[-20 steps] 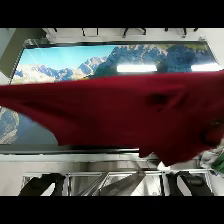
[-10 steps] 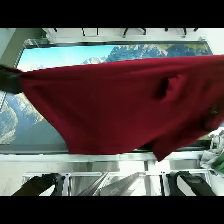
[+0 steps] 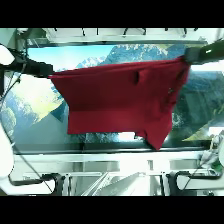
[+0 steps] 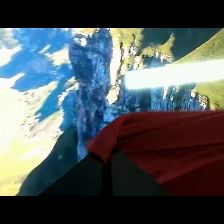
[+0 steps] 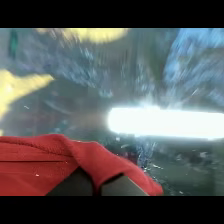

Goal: Fold the shirts.

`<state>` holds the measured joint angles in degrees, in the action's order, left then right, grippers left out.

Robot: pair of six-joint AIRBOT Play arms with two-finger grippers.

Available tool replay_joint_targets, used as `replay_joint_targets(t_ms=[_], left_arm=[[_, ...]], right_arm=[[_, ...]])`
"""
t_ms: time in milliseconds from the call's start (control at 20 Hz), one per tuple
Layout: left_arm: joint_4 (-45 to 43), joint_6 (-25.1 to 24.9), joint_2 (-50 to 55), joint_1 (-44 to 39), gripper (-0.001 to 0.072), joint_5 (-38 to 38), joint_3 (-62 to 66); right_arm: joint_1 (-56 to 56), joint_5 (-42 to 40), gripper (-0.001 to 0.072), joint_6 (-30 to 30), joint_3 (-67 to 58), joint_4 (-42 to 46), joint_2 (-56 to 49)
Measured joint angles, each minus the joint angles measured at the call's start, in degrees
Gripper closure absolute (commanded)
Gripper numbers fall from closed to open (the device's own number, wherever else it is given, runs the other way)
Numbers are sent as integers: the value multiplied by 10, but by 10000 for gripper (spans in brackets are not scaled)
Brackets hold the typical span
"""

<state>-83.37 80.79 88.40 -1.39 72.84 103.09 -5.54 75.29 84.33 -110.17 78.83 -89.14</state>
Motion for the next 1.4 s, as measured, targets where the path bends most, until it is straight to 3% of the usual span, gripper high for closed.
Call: replay_joint_targets(t_ms=[300,550,1000,1300,1350,1400], left_arm=[[13,-19,163,-18,693,-30,101],[5,-23,208,-26,692,-43,119],[-6,-23,215,-27,692,25,57],[-5,-23,215,-28,691,54,24],[-4,-23,215,-28,691,61,22],[-4,-23,215,-28,644,65,21]], right_arm=[[0,-90,692,0,0,-31,-121],[-1,-110,692,-2,0,-41,-153],[-1,10,691,13,2,-15,-190],[-2,64,690,57,3,4,-214],[-2,69,632,68,3,8,-215],[-2,74,297,77,3,12,-216]])
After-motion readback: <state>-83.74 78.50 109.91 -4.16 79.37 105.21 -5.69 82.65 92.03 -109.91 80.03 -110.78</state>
